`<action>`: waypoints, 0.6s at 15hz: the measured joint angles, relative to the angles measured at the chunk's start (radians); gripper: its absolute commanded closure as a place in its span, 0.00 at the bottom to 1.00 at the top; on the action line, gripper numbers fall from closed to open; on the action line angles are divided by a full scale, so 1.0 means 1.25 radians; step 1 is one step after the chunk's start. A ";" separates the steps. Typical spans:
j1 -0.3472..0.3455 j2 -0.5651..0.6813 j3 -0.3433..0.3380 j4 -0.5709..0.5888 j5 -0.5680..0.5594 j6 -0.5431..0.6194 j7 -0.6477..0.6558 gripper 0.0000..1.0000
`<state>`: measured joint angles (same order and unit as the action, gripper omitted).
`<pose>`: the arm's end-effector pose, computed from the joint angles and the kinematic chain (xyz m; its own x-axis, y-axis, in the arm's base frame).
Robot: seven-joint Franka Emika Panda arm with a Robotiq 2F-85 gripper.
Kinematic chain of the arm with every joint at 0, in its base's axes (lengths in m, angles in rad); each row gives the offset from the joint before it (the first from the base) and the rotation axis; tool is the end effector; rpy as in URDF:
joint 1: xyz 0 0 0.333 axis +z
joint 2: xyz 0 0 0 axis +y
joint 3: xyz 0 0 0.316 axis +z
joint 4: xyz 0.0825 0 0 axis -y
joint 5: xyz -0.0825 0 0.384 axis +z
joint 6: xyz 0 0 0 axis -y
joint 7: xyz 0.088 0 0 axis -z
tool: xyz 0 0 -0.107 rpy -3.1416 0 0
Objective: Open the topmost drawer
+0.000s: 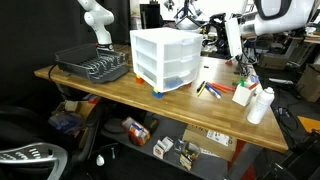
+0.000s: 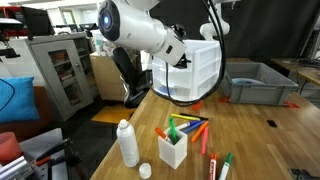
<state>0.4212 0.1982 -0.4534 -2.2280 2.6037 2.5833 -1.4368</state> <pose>0.5362 -0.0262 0.2885 0.3301 -0.8949 0.3003 -0.2438 -0.3882 -0.8887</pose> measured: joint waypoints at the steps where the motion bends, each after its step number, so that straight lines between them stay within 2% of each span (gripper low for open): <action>1: 0.002 -0.004 -0.007 -0.001 0.000 -0.005 0.001 0.00; 4: 0.031 -0.010 0.002 -0.029 0.000 -0.032 0.004 0.00; 7: -0.023 -0.010 0.129 -0.052 0.001 -0.040 0.004 0.00; 9: -0.061 -0.010 0.193 -0.058 0.001 -0.043 0.004 0.00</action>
<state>0.3452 0.1858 -0.2123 -2.3000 2.6045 2.5296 -1.4319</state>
